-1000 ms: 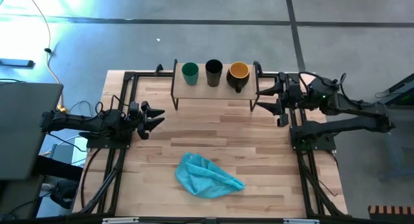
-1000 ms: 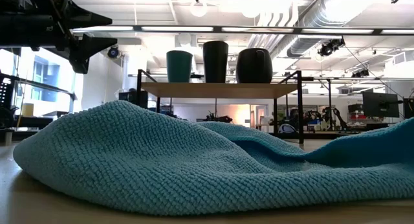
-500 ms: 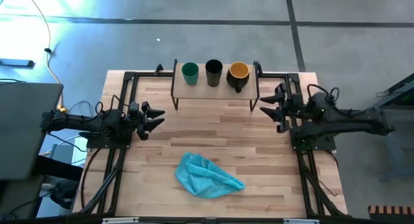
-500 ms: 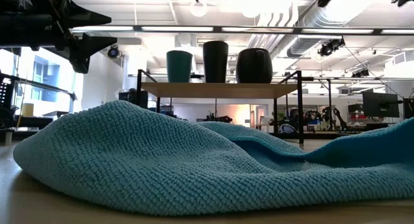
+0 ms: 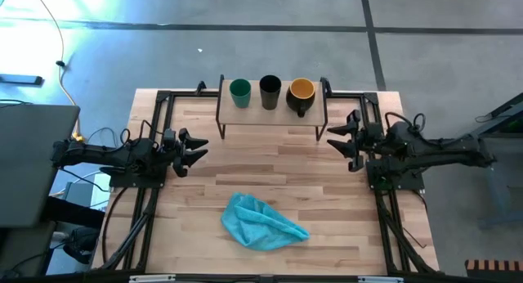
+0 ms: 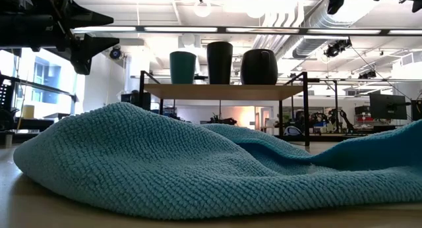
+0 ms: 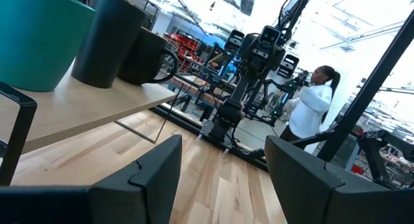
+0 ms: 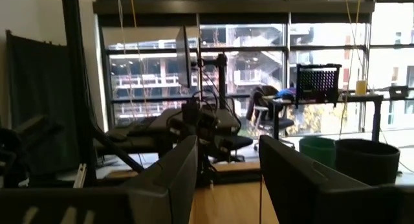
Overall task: Stack small to large cups/mugs on shelf
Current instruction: Return to Home Position
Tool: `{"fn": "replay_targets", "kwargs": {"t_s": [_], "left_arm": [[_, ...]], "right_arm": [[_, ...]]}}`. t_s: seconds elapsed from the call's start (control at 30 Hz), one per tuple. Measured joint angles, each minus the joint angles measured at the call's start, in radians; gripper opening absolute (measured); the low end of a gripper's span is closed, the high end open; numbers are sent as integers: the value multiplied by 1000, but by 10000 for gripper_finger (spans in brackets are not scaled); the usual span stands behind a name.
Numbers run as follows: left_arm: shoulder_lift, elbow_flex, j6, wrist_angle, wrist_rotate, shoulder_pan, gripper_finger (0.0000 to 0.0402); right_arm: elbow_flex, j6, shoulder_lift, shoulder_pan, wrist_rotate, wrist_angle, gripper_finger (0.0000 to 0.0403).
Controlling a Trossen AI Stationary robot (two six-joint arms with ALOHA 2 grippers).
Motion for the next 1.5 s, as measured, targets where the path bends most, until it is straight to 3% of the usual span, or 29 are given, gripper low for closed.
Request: {"fn": "replay_targets", "kwargs": {"t_s": [0.27,0.57,1.5], "left_arm": [[0,0,0,0,-1,0,211],[0,0,0,32,-1,0,211],[0,0,0,114,1,0,211]], "right_arm": [[-31,5,-11,10,20,-37,158],[-167,22,-109,10,48,98,158],[-406,78,-395,10,-5,130,158]]}}
